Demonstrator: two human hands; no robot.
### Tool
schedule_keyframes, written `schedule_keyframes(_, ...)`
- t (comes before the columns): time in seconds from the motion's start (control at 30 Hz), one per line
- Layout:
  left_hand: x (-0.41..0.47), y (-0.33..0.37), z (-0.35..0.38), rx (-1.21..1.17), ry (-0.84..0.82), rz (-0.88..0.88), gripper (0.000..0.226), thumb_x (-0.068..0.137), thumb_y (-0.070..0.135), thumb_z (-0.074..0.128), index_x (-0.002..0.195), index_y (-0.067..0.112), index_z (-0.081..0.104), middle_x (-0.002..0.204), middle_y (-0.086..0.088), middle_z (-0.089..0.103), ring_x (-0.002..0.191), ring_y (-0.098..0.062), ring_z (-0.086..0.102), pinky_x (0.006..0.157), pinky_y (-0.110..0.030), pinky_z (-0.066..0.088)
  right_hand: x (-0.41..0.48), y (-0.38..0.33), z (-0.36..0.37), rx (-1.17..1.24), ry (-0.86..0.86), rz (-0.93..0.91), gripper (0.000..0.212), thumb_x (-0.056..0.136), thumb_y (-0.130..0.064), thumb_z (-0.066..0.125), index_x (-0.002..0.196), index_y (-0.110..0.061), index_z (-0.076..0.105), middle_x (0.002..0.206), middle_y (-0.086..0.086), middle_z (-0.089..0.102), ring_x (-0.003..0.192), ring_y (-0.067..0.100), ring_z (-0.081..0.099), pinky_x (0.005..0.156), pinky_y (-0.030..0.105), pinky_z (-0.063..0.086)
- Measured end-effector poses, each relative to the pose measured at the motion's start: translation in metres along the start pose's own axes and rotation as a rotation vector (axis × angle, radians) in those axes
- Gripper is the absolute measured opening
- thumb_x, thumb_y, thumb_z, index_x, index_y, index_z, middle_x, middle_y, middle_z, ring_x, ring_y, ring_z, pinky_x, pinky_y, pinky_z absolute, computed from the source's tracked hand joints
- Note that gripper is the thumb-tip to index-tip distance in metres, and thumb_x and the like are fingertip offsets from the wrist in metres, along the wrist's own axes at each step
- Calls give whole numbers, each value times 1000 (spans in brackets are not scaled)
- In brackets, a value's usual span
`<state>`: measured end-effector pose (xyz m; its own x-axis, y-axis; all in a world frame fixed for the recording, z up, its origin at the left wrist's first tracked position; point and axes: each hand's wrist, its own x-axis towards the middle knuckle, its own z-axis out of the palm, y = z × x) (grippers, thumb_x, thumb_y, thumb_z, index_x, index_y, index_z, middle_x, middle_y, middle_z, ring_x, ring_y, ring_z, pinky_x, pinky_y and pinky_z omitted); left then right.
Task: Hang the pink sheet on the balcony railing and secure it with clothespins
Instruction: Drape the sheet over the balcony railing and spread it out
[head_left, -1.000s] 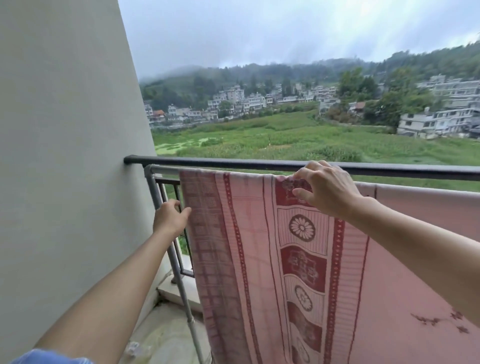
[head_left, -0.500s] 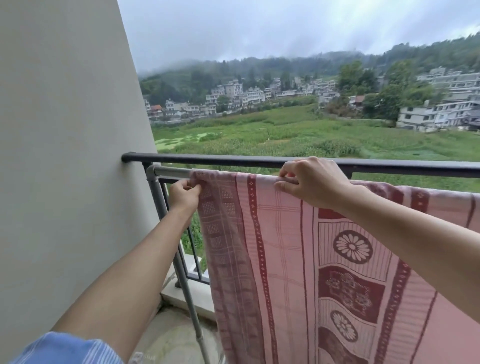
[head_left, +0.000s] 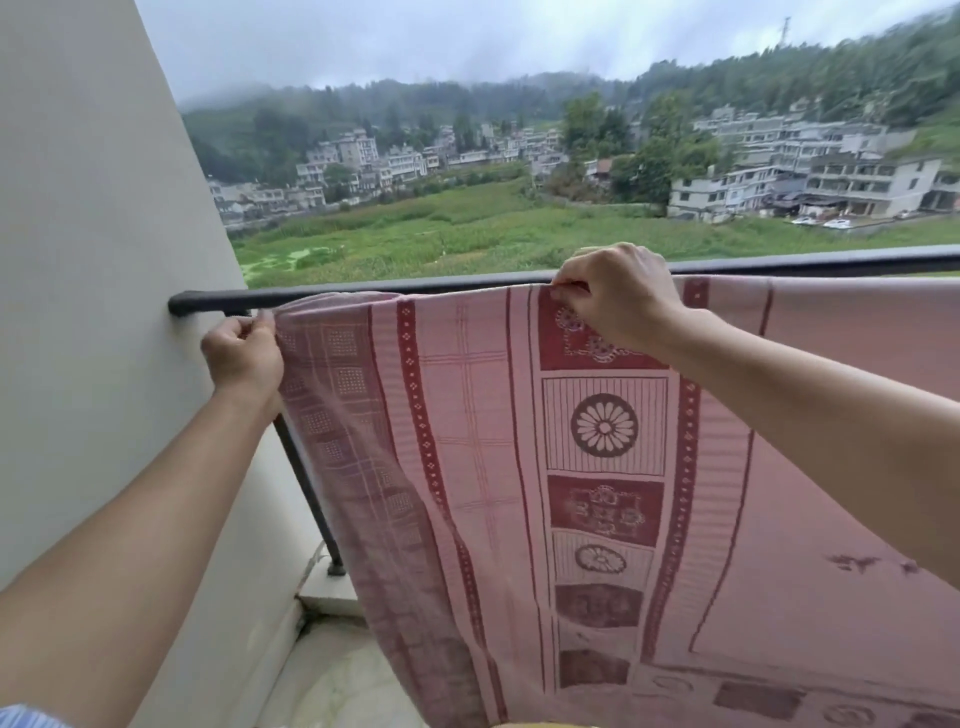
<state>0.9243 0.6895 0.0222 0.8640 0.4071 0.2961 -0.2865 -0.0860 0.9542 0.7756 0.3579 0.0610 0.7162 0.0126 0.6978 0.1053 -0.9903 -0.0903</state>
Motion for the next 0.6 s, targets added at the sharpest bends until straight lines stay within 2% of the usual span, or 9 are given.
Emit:
schedule_keyframes(0.07,9,9,-5,-224,-371,-213,21,93,20,52,74,19,62,79,-2,63,71,-16,56,64,-28,46,2,-10,4,-13,41,80,16,90,-27,64,99,-20,76,94,-1,75,83,23,67,70,28,45)
schedule_keyframes(0.13,13,18,-14,-288,-892,-398,34,92,19,38,103,14,70,103,-4,70,84,-18,65,70,-26,54,1,-16,5,-14,48,164,17,90,-27,64,99,-20,76,95,1,75,85,24,67,72,29,46)
schedule_keyframes(0.17,15,21,-17,-292,-1034,-444,42,91,16,34,117,15,67,111,-4,69,84,-17,67,70,-25,55,0,-18,6,-16,44,199,17,90,-27,63,99,-20,76,94,2,76,85,24,67,72,29,47)
schedule_keyframes(0.2,17,22,-18,-303,-1083,-474,46,89,13,33,124,15,63,112,-5,68,80,-16,67,67,-25,56,-1,-21,6,-21,39,226,16,91,-26,63,98,-19,76,93,2,76,83,24,67,72,29,46)
schedule_keyframes(0.27,23,25,-19,-365,-1031,-518,44,88,10,32,122,10,62,103,-6,69,73,-15,66,69,-26,53,0,-25,8,-44,21,259,15,91,-24,63,95,-18,76,88,3,76,79,22,65,71,28,44)
schedule_keyframes(0.33,32,26,-21,-431,-855,-543,26,90,11,41,98,7,65,78,-4,69,62,-16,65,72,-32,47,3,-29,8,-65,4,280,15,90,-23,62,93,-18,76,84,3,75,75,21,63,69,27,43)
schedule_keyframes(0.4,45,28,-26,-473,-678,-581,11,89,10,51,80,13,55,55,-1,58,44,-15,58,65,-31,45,7,-30,6,-77,-33,293,15,90,-23,62,92,-19,76,81,2,74,72,20,62,66,27,43)
schedule_keyframes(0.5,67,32,-29,-543,-546,-635,14,87,5,54,78,14,49,62,-3,49,43,-15,52,61,-32,46,13,-32,2,-100,-82,311,15,89,-26,63,91,-21,77,78,-1,73,69,18,62,62,27,43)
schedule_keyframes(0.6,81,35,-23,-421,-575,-625,10,87,2,54,80,9,53,62,-3,46,49,-14,44,61,-28,42,22,-46,5,-86,-96,282,15,88,-35,64,87,-25,76,79,-6,72,70,14,61,61,28,45)
